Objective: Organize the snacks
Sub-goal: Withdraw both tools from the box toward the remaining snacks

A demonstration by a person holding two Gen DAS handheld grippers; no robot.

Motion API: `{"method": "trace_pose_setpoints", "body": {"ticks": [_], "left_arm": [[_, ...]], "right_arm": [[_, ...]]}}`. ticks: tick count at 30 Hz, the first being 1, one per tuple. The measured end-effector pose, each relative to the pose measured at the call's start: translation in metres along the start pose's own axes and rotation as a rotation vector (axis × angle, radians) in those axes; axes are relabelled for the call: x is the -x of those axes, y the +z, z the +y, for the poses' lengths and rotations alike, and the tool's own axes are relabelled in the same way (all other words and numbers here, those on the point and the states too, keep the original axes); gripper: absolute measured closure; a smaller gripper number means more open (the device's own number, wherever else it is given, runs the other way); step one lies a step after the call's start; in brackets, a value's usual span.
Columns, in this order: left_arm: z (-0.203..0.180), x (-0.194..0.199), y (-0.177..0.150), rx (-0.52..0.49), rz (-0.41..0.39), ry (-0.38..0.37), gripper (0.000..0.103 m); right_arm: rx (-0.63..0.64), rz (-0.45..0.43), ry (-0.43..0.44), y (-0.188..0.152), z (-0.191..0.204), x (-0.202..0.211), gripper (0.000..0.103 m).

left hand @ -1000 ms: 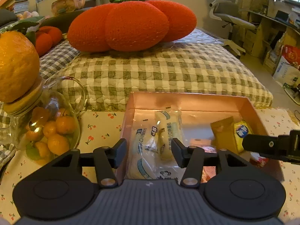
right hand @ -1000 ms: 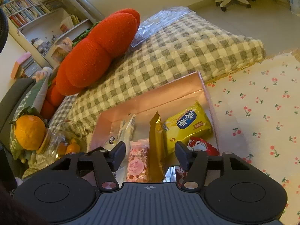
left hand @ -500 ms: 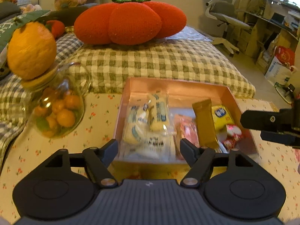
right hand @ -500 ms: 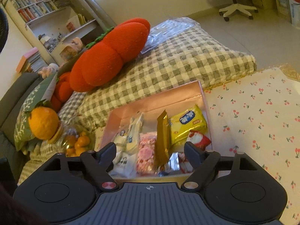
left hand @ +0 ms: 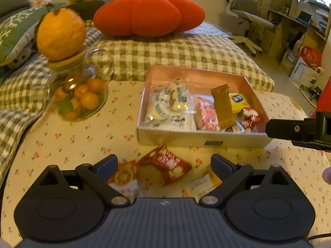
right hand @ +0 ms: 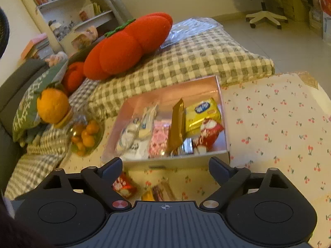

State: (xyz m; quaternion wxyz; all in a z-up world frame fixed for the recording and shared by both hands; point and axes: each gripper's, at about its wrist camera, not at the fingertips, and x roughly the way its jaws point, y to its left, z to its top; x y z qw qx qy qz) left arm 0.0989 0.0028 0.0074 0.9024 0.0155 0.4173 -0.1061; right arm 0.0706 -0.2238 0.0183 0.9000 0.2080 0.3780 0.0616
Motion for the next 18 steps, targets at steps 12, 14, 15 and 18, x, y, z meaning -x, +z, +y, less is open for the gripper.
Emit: {"method": "trace_pose_setpoints", "body": {"ticks": [12, 14, 15, 18], "left_arm": [[0.020, 0.001, -0.037, -0.005, 0.002, 0.049, 0.001], [0.023, -0.002, -0.041, 0.000, 0.009, 0.048, 0.001], [0.025, -0.004, -0.044, 0.003, 0.007, 0.051, 0.001], [0.030, -0.011, -0.049, 0.018, 0.007, 0.059, 0.002]], "right_arm": [[0.161, 0.027, -0.013, -0.041, 0.008, -0.001, 0.008], [0.177, 0.026, -0.011, -0.046, 0.008, -0.002, 0.008], [0.184, 0.023, -0.014, -0.047, 0.008, -0.002, 0.008], [0.202, 0.012, -0.034, -0.051, 0.006, -0.004, 0.008]]}}
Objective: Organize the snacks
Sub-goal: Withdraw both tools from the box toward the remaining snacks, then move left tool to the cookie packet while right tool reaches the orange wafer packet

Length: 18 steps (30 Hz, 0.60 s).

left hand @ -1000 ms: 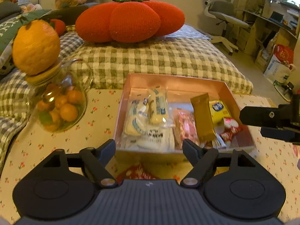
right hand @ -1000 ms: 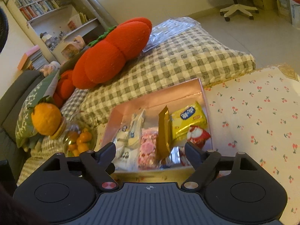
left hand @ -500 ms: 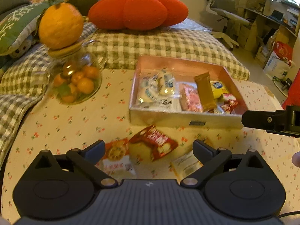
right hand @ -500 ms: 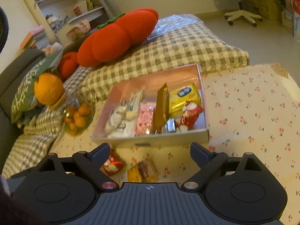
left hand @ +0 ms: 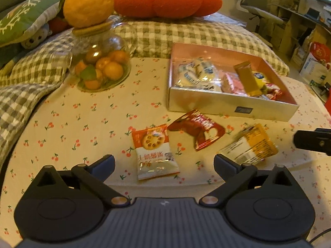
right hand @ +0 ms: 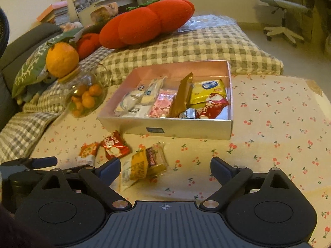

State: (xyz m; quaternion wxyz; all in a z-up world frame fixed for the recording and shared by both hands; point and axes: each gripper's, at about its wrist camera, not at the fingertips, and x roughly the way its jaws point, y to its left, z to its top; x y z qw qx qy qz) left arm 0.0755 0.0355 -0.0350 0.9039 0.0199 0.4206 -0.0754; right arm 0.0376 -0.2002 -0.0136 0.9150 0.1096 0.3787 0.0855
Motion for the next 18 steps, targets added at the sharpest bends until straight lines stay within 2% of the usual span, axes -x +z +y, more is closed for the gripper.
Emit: {"method": "trace_pose_setpoints", "body": {"ticks": [4, 9, 14, 16, 18], "left_arm": [[0.005, -0.011, -0.004, 0.015, -0.005, 0.012, 0.003], [0.010, -0.026, -0.005, 0.012, 0.000, 0.044, 0.013], [0.014, -0.032, -0.004, 0.021, -0.012, 0.048, 0.019], [0.015, -0.032, -0.004, 0.020, -0.019, 0.047, 0.026], [0.016, -0.030, -0.004, 0.013, -0.025, 0.041, 0.038]], "right_arm": [[0.044, -0.018, -0.018, -0.006, 0.002, -0.003, 0.008], [0.112, -0.012, -0.011, -0.014, 0.011, -0.009, 0.008], [0.179, 0.004, 0.000, -0.021, 0.024, -0.018, 0.008], [0.201, 0.008, 0.001, -0.023, 0.029, -0.022, 0.008], [0.217, 0.011, 0.008, -0.025, 0.033, -0.025, 0.008]]}}
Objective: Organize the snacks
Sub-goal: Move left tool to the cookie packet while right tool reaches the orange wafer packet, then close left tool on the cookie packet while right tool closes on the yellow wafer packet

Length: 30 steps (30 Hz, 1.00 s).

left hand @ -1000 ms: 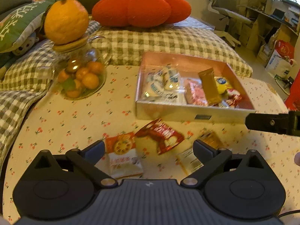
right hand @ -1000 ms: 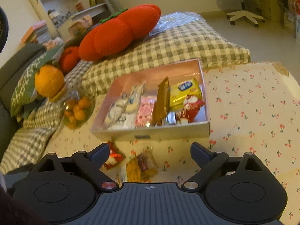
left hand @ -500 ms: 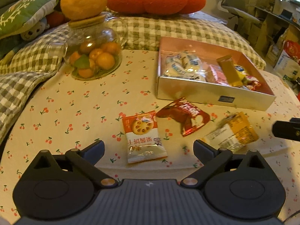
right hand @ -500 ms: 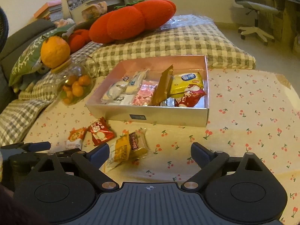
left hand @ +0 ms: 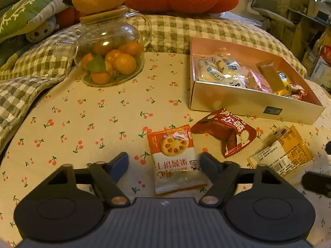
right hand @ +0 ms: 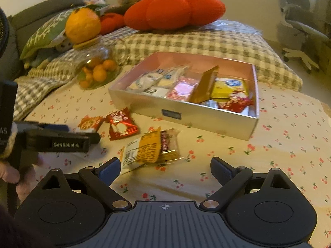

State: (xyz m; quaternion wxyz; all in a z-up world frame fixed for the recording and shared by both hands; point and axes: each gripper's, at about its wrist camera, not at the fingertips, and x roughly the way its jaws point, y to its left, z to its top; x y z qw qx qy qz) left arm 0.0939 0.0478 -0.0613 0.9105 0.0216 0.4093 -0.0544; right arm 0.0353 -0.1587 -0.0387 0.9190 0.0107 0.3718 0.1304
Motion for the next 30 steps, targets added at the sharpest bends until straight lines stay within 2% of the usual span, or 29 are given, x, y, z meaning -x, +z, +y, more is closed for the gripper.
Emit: {"method": "trace_pose_setpoints", "body": {"ticks": [1, 3, 4, 8, 14, 19, 25, 30], "left_arm": [[0.001, 0.001, 0.000, -0.005, -0.002, -0.007, 0.041], [0.002, 0.003, -0.001, -0.024, -0.007, -0.016, 0.056], [0.002, 0.003, -0.001, -0.033, -0.007, -0.022, 0.060], [0.005, 0.008, -0.002, -0.056, 0.012, -0.030, 0.066], [0.016, 0.014, -0.006, -0.049, 0.035, -0.044, 0.067], [0.021, 0.017, -0.008, -0.037, 0.046, -0.045, 0.067], [0.023, 0.018, -0.009, -0.036, 0.053, -0.049, 0.067], [0.023, 0.019, -0.010, -0.035, 0.055, -0.048, 0.067]], "right_arm": [[0.006, 0.001, 0.003, 0.000, 0.002, -0.002, 0.008], [0.018, 0.000, 0.009, -0.001, 0.006, -0.005, 0.008], [0.024, -0.003, 0.010, -0.001, 0.008, -0.006, 0.008], [0.053, -0.015, 0.008, -0.001, 0.017, -0.011, 0.008], [0.079, -0.034, -0.008, 0.002, 0.027, -0.019, 0.011], [0.118, -0.039, -0.038, 0.001, 0.037, -0.026, 0.019], [0.184, -0.037, -0.088, -0.002, 0.047, -0.032, 0.043], [0.228, -0.049, -0.108, -0.006, 0.054, -0.034, 0.051]]}}
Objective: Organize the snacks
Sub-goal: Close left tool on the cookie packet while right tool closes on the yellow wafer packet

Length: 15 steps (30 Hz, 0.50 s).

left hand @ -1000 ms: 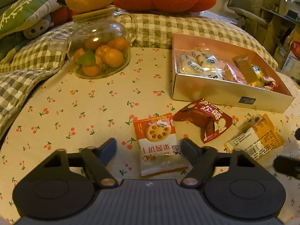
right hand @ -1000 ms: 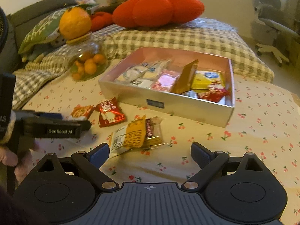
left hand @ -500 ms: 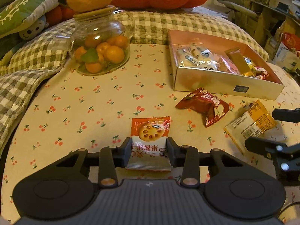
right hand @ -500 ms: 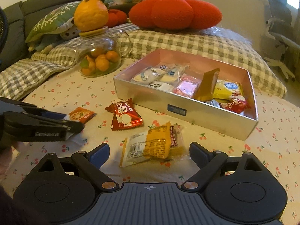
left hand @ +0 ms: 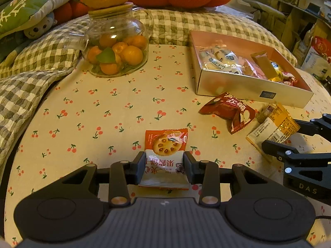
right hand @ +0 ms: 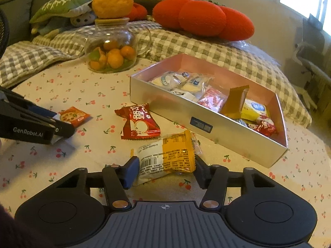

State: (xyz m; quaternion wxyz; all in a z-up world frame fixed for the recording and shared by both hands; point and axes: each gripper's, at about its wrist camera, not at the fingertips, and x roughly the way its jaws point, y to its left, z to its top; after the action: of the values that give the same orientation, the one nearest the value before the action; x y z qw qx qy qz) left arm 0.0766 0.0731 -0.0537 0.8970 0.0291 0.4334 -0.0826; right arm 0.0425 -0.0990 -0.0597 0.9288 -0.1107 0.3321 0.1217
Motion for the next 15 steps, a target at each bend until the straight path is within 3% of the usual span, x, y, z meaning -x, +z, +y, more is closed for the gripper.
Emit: {"method": "trace_pose_setpoints", "body": {"ticks": [9, 15], "left_arm": [[0.001, 0.001, 0.000, 0.010, 0.006, -0.008, 0.067], [-0.001, 0.002, 0.001, 0.015, 0.009, -0.020, 0.067]], "right_arm": [[-0.003, -0.006, 0.049, 0.006, 0.001, 0.005, 0.061], [-0.101, 0.010, 0.122, 0.011, -0.008, 0.009, 0.075]]}}
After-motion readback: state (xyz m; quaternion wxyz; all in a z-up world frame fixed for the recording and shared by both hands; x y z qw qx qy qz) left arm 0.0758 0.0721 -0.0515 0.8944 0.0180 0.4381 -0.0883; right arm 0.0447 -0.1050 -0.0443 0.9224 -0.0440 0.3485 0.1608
